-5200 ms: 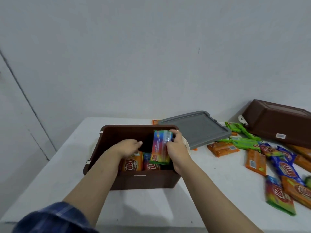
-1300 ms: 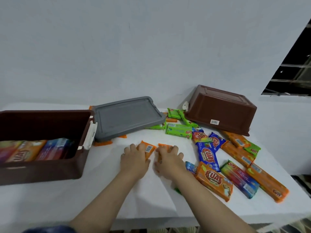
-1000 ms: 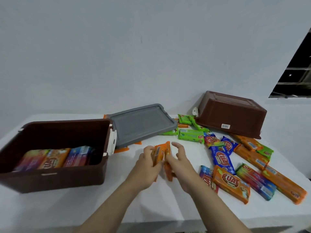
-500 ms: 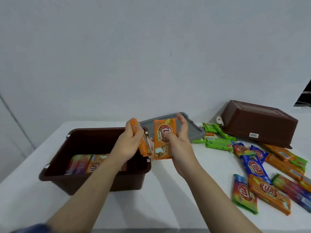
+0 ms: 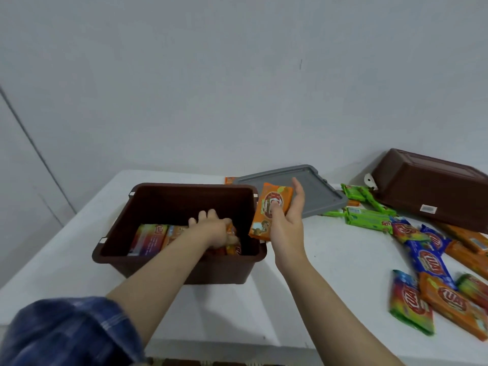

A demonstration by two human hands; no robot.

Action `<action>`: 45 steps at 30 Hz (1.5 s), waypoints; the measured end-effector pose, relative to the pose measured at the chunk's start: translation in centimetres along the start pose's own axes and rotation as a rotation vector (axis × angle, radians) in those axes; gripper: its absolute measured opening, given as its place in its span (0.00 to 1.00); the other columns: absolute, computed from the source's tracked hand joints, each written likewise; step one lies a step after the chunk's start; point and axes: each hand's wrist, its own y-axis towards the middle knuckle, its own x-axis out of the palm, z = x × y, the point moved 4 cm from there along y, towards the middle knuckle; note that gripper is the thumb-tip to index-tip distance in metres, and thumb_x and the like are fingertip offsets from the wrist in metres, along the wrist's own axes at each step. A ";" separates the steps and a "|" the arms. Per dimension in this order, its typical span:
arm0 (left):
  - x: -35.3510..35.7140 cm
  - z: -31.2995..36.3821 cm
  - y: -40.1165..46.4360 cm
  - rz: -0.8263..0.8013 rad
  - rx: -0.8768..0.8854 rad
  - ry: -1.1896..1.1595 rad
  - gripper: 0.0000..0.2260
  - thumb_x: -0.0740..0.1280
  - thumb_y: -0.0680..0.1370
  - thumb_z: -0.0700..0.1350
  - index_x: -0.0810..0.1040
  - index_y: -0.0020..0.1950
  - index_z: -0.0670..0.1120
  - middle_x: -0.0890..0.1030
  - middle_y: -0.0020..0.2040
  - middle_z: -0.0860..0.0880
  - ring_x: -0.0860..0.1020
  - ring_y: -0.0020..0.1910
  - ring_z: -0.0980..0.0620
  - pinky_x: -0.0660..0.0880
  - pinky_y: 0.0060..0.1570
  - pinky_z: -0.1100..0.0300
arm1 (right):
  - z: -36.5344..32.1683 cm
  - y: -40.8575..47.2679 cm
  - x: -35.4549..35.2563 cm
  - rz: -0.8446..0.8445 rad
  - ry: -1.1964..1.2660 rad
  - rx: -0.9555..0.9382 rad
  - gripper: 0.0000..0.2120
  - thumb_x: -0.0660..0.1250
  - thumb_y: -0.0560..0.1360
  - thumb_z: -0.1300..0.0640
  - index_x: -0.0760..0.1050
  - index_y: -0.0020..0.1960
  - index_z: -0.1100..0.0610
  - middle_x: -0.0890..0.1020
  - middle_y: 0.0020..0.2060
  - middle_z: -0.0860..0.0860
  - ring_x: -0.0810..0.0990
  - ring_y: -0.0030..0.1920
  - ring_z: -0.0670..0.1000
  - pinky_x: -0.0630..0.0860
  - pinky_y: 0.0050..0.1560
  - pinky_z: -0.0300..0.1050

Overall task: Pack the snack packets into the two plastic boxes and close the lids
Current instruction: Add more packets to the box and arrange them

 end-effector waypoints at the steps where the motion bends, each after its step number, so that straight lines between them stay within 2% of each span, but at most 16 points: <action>1: 0.3 -0.2 0.1 -0.051 -0.009 0.008 0.29 0.59 0.76 0.64 0.59 0.75 0.57 0.61 0.72 0.43 0.59 0.70 0.39 0.58 0.67 0.43 | 0.1 0.1 0.0 -0.001 -0.017 -0.004 0.26 0.58 0.82 0.55 0.57 0.67 0.26 0.75 0.60 0.42 0.81 0.55 0.46 0.82 0.51 0.51; 4: 0.9 -0.5 0.3 -0.139 -0.007 -0.007 0.34 0.57 0.75 0.68 0.55 0.77 0.56 0.61 0.75 0.45 0.60 0.72 0.39 0.55 0.68 0.40 | 0.1 0.6 -0.1 -0.021 -0.110 -0.020 0.24 0.59 0.81 0.56 0.59 0.69 0.33 0.76 0.52 0.36 0.81 0.50 0.42 0.82 0.47 0.46; 8: 0.9 -1.8 0.3 -0.145 0.010 -0.188 0.31 0.52 0.77 0.67 0.57 0.77 0.54 0.64 0.75 0.46 0.63 0.73 0.42 0.57 0.70 0.43 | -1.5 1.2 0.7 -0.133 -0.428 -0.079 0.19 0.63 0.78 0.56 0.63 0.64 0.41 0.80 0.45 0.45 0.82 0.45 0.48 0.82 0.45 0.50; 10: 0.8 -3.1 0.3 -0.155 -0.028 -0.319 0.26 0.51 0.81 0.61 0.58 0.77 0.52 0.64 0.75 0.45 0.63 0.73 0.43 0.58 0.72 0.46 | -2.2 1.5 1.7 -0.207 -0.669 -0.130 0.18 0.63 0.77 0.53 0.63 0.64 0.45 0.79 0.48 0.49 0.79 0.51 0.52 0.78 0.52 0.53; 13: 0.9 -4.8 0.2 -0.143 -0.130 -0.200 0.24 0.49 0.83 0.57 0.61 0.75 0.49 0.66 0.74 0.43 0.65 0.71 0.42 0.61 0.70 0.45 | -2.2 1.3 3.2 -0.271 -0.998 -0.196 0.17 0.62 0.77 0.52 0.65 0.64 0.49 0.76 0.50 0.50 0.71 0.58 0.55 0.65 0.60 0.56; 17: 1.3 -4.7 -0.3 -0.112 -0.136 -0.122 0.24 0.49 0.83 0.57 0.58 0.76 0.48 0.63 0.75 0.43 0.61 0.73 0.41 0.58 0.71 0.43 | -0.4 -0.4 4.4 -0.348 -1.240 -0.174 0.18 0.63 0.76 0.56 0.66 0.64 0.52 0.72 0.64 0.50 0.65 0.65 0.57 0.66 0.62 0.61; 20: 1.3 -4.4 -0.6 -0.070 -0.145 -0.097 0.24 0.49 0.82 0.56 0.59 0.76 0.48 0.62 0.75 0.43 0.59 0.74 0.40 0.53 0.71 0.42 | 0.6 -0.7 4.3 -0.460 -1.403 -0.156 0.18 0.60 0.78 0.54 0.69 0.67 0.52 0.66 0.70 0.48 0.59 0.70 0.56 0.63 0.66 0.62; 23: 1.2 -4.2 -0.8 -0.058 -0.153 -0.096 0.23 0.49 0.83 0.55 0.60 0.75 0.48 0.64 0.75 0.43 0.60 0.73 0.40 0.53 0.71 0.42 | 0.5 -0.4 4.5 -0.539 -1.526 -0.159 0.17 0.59 0.79 0.54 0.71 0.67 0.51 0.68 0.69 0.49 0.58 0.71 0.58 0.59 0.70 0.63; 26: 1.1 -3.9 -1.1 -0.031 -0.160 -0.081 0.22 0.50 0.82 0.54 0.62 0.74 0.48 0.66 0.73 0.43 0.62 0.72 0.40 0.54 0.71 0.42 | 0.4 -0.2 4.9 -0.617 -1.644 -0.158 0.23 0.62 0.78 0.54 0.66 0.72 0.49 0.66 0.71 0.50 0.57 0.72 0.59 0.58 0.70 0.63; 30: 1.2 -3.5 -2.5 0.092 -0.158 -0.107 0.21 0.49 0.82 0.54 0.64 0.72 0.47 0.67 0.72 0.44 0.63 0.71 0.41 0.52 0.72 0.41 | 0.3 -1.4 4.2 -0.486 -1.496 -0.208 0.31 0.60 0.78 0.56 0.52 0.79 0.50 0.61 0.75 0.49 0.55 0.73 0.58 0.57 0.71 0.61; 32: 1.7 -3.3 -3.6 0.225 -0.161 -0.111 0.21 0.48 0.82 0.54 0.65 0.71 0.48 0.69 0.71 0.45 0.64 0.70 0.42 0.51 0.72 0.42 | 0.2 -3.0 3.5 -0.352 -1.418 -0.315 0.30 0.58 0.77 0.57 0.56 0.78 0.50 0.62 0.76 0.49 0.56 0.72 0.57 0.55 0.70 0.59; 35: 2.3 -3.0 -4.9 0.392 -0.171 -0.088 0.20 0.46 0.82 0.55 0.66 0.69 0.50 0.70 0.68 0.46 0.65 0.68 0.43 0.52 0.71 0.43 | -1.1 -5.2 3.5 -0.162 -1.293 -0.704 0.23 0.58 0.74 0.59 0.73 0.69 0.54 0.72 0.69 0.55 0.64 0.68 0.59 0.59 0.68 0.61; 37: 2.4 -3.1 -5.3 0.433 -0.172 -0.103 0.19 0.47 0.82 0.55 0.67 0.67 0.50 0.71 0.67 0.46 0.65 0.67 0.43 0.53 0.70 0.44 | -1.7 -5.5 4.5 -0.227 -1.255 -0.844 0.21 0.60 0.74 0.63 0.75 0.66 0.57 0.75 0.67 0.55 0.69 0.66 0.60 0.65 0.67 0.58; 39: 2.4 -3.3 -5.7 0.470 -0.173 -0.147 0.18 0.48 0.82 0.55 0.69 0.66 0.50 0.72 0.65 0.46 0.66 0.65 0.43 0.54 0.69 0.45 | -1.5 -5.0 6.1 -0.382 -1.356 -0.694 0.24 0.59 0.76 0.64 0.67 0.72 0.60 0.70 0.71 0.57 0.67 0.68 0.60 0.66 0.67 0.53; 41: 2.5 -3.5 -5.8 0.507 -0.162 -0.192 0.17 0.50 0.81 0.55 0.71 0.63 0.51 0.73 0.63 0.46 0.67 0.64 0.44 0.55 0.68 0.45 | -0.6 -4.4 7.1 -0.422 -1.561 -0.517 0.24 0.53 0.80 0.61 0.59 0.75 0.63 0.63 0.73 0.60 0.63 0.69 0.61 0.63 0.68 0.51; 45: 2.6 -3.9 -5.8 0.506 -0.158 -0.258 0.17 0.51 0.80 0.55 0.72 0.62 0.51 0.73 0.63 0.47 0.66 0.64 0.45 0.52 0.68 0.46 | 0.5 -5.1 7.4 -0.542 -1.899 -0.522 0.19 0.51 0.81 0.56 0.64 0.69 0.62 0.72 0.65 0.60 0.66 0.65 0.61 0.63 0.66 0.52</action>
